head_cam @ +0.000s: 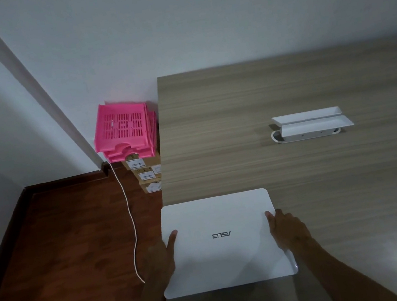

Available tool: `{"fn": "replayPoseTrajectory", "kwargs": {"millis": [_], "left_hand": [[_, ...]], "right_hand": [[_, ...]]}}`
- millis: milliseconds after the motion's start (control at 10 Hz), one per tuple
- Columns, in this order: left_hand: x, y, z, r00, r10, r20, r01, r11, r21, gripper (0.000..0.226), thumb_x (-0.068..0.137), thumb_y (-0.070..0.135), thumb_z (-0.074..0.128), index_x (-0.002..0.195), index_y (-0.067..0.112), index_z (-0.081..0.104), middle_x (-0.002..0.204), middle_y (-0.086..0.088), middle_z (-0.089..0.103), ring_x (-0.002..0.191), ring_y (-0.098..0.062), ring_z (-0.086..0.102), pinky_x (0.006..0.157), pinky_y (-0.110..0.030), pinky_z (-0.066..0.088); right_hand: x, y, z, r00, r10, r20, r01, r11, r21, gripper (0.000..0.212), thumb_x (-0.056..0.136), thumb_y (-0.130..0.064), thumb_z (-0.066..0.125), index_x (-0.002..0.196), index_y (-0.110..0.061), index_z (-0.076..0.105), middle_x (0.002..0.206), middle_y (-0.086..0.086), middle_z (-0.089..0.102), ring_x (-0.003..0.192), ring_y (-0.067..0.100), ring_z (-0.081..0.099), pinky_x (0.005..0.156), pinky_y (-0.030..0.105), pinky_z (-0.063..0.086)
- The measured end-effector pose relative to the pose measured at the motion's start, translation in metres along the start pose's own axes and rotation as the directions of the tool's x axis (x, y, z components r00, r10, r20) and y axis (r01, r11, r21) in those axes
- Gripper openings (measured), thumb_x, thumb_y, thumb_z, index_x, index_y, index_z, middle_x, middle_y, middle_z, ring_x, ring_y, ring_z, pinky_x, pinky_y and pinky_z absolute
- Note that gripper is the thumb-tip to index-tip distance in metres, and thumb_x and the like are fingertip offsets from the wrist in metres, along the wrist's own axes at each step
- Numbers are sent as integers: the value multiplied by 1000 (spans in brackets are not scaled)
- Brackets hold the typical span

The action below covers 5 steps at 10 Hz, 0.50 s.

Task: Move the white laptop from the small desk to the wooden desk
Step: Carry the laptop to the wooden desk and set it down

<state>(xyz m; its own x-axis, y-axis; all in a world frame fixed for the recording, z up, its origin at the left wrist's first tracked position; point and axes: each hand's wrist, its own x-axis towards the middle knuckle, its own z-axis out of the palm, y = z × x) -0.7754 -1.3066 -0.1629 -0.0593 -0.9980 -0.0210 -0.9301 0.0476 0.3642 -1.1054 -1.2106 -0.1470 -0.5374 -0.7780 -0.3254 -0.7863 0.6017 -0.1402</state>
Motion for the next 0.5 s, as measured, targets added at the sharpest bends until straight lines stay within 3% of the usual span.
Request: {"fn": "replayPoseTrajectory", "kwargs": {"millis": [100,200,300,400,500], "left_hand": [[3,-9,16,992,-124,-11,122,983,-137,90,81,83,17,99,7,62,79,-13,70,68,-27,66,89,-51,52],[1,-13,21,976,-202,76,212,965,-156,89,81,81,23,119,7,56,111,-15,69,101,-34,65,103,-50,42],[-10,-9,5,984,-153,94,160,984,-71,83,84,72,27,124,4,53,120,-17,64,109,-35,60,102,-47,42],[-19,-17,-10,996,3,87,-8,998,59,70,92,63,34,134,8,47,134,-13,56,122,-31,51,107,-44,37],[-37,-17,-26,986,148,71,-153,986,69,72,93,59,32,141,7,42,143,-13,48,132,-29,42,114,-42,29]], "right_hand": [[-5,-2,1,1000,6,-15,-5,999,50,60,100,-55,21,128,-8,46,114,16,67,102,33,65,87,44,53],[-17,-3,2,998,-33,-52,36,997,68,57,99,-51,30,135,-9,40,129,13,57,114,30,56,87,44,52],[-35,1,1,985,-151,-79,154,987,40,65,99,-51,31,150,-12,28,149,12,41,137,29,39,107,45,41],[-54,6,-3,967,-249,-55,253,964,82,71,97,-58,25,157,-21,20,164,8,21,151,26,16,122,41,18],[-69,12,-4,958,-284,-47,288,950,117,70,98,-57,30,158,-22,19,166,7,17,152,25,13,123,40,15]]}}
